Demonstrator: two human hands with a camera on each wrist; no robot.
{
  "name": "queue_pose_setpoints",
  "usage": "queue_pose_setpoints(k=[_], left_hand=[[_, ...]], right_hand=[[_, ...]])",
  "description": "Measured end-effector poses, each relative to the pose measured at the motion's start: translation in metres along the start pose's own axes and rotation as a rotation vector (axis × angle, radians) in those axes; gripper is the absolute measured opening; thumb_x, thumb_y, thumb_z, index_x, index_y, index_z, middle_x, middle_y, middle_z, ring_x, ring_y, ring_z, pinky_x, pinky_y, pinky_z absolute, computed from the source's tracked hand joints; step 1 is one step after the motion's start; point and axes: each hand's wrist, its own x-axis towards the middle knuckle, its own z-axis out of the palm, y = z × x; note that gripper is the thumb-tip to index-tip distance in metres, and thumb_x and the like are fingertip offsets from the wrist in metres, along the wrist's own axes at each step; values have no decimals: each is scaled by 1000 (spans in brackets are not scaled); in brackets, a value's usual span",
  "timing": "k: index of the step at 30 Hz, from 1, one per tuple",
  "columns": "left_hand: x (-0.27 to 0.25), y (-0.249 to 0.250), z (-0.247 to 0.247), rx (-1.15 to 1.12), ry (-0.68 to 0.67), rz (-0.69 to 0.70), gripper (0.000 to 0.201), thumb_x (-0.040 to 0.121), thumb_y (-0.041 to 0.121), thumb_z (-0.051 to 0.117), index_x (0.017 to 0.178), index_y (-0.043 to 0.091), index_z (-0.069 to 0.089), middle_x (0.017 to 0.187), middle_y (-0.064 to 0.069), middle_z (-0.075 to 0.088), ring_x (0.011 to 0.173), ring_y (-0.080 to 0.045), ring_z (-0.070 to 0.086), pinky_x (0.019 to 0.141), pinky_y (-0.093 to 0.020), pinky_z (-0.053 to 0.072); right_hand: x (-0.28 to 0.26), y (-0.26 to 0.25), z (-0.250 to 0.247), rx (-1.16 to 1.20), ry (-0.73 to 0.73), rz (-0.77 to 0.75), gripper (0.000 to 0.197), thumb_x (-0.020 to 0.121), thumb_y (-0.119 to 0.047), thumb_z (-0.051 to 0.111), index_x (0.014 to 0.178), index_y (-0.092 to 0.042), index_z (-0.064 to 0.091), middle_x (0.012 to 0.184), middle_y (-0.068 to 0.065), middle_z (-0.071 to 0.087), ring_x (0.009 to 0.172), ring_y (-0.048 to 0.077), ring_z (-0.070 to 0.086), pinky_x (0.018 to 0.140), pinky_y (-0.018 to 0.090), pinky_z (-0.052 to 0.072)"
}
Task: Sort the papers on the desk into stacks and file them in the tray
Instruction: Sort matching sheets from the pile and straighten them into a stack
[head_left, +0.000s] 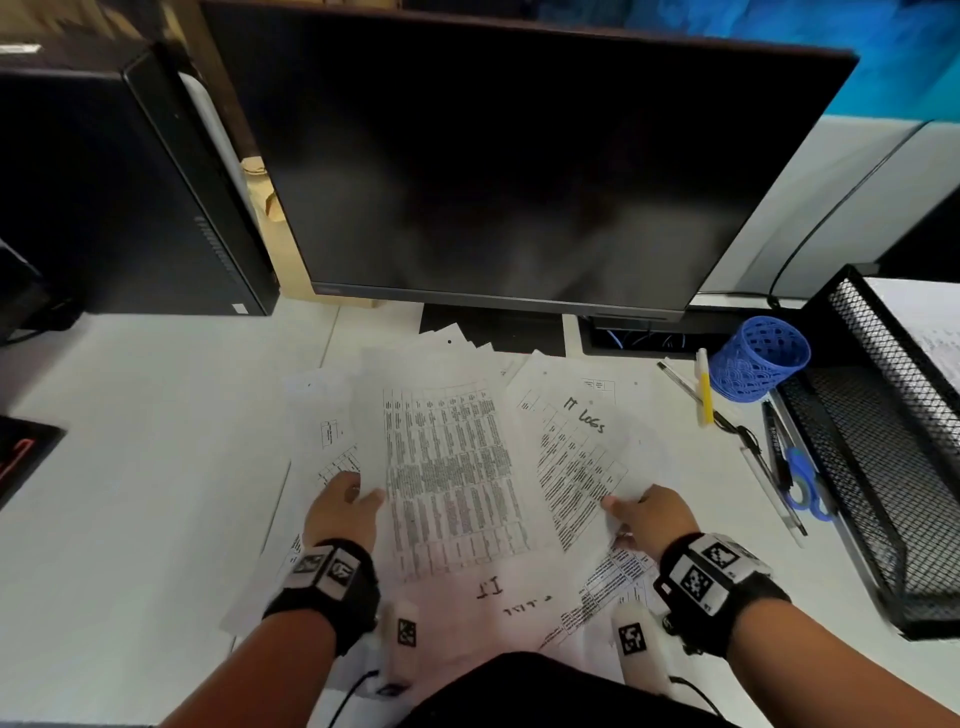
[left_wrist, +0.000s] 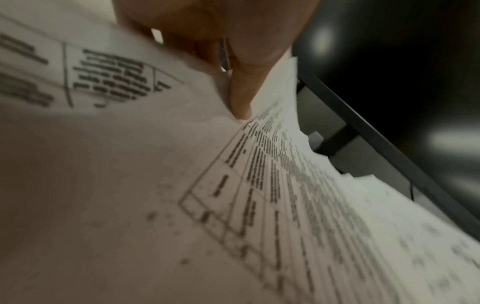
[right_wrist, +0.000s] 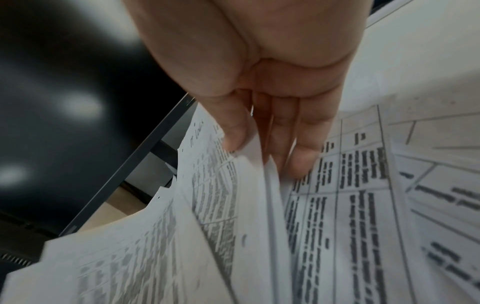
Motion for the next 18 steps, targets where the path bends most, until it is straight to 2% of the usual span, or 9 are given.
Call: queue_pose_setpoints(k=[3,5,7,8,10,12,15,16,18], left_hand=[[11,-6,-23,-109,-23,48,39,83,23,67,118,8,58,118,-6,64,107,-26,60,95,-34,44],[21,-14,-37,-135,-60,32,44,72,37,72,106,11,62,103,-6,66,96,-26,63,89,-35,47],[26,-19,-47,-97,-96,44,53,62,49,68,95,9,63,94,-11,68,89,-29,64,89,-42,49],[23,-16,-51,-66,-149,62,44,68,45,68,95,10,63,95,-10,69,90,-30,64,89,-41,49],[13,-9,-59,-11,-235,105,15,86,25,62,96,14,63,93,-3,67,90,-24,61,80,-32,46],[7,-7,-59,-37,-262,147,7,90,16,59,96,17,62,92,1,67,88,-19,61,71,-26,43],[1,-7,-52,-117,-285,155,12,88,12,62,98,18,66,101,-2,69,100,-24,63,85,-31,45],[0,-7,-49,-151,-292,131,12,87,10,63,96,18,67,100,-2,70,102,-25,63,91,-34,43],[-2,-2,-44,-197,-300,111,20,86,6,63,91,25,67,101,1,70,106,-25,61,98,-38,40]], right_hand=[[19,9,-9,-2,103,2,28,84,-23,67,94,2,58,91,20,69,84,38,68,81,50,55],[27,12,-16,-5,136,3,28,84,-19,67,99,2,57,97,20,66,92,40,64,82,51,55],[26,9,-21,-12,117,17,23,87,-15,62,100,3,54,95,18,62,96,42,63,83,51,54],[25,5,-24,-35,100,22,22,88,-14,60,102,1,54,95,19,60,99,42,62,85,50,54],[28,3,-28,-75,85,20,25,89,-14,58,109,2,55,105,24,61,103,41,61,89,49,52],[33,2,-31,-87,52,10,23,89,-14,59,108,-1,56,112,24,62,104,39,61,90,48,52],[33,0,-31,-24,-3,-35,7,87,-11,60,89,-5,59,100,24,66,98,40,63,87,52,53],[27,-4,-30,59,-19,-62,4,88,-9,59,90,-6,61,99,22,67,97,39,64,88,53,52],[15,-12,-30,227,-56,-97,17,92,-3,51,99,-13,63,102,15,69,98,31,64,90,48,52]])
